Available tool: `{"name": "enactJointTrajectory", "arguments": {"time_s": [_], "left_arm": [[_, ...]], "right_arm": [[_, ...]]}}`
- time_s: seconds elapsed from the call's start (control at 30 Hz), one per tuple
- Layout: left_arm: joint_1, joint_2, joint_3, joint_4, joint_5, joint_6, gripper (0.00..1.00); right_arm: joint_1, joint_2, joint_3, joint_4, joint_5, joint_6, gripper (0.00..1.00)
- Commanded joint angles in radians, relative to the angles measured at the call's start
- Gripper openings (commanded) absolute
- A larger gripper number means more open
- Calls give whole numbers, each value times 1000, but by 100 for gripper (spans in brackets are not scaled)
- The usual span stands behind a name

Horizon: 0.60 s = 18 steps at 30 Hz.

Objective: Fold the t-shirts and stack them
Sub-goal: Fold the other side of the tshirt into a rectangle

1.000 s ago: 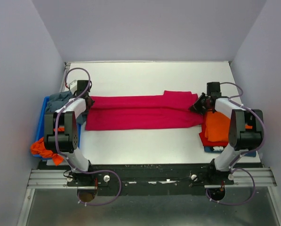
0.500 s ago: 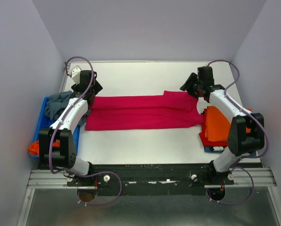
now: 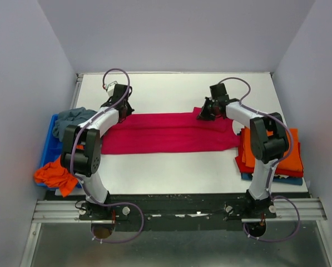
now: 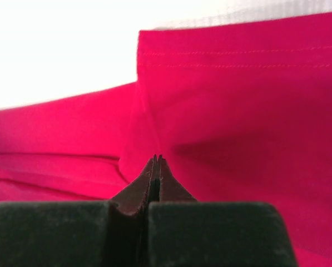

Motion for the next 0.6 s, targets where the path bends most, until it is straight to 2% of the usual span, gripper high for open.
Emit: {"name": "enactJointTrajectory", "arguments": {"time_s": [0.0,0.2,0.4,0.57], "left_arm": [[8,67,65,-81,-34,17,0],[24,140,90,-108,-24,3,0],[29,208,118,-128,5,-12,0],[29,246,141,-129,18,-20,0]], "right_arm": [[-3,43,59,-50,2,21,1],[-5,86,98,-116,114,55,1],[-5,194,263,-294,163,78,1],[-5,218,285,-311,201,88,1]]}}
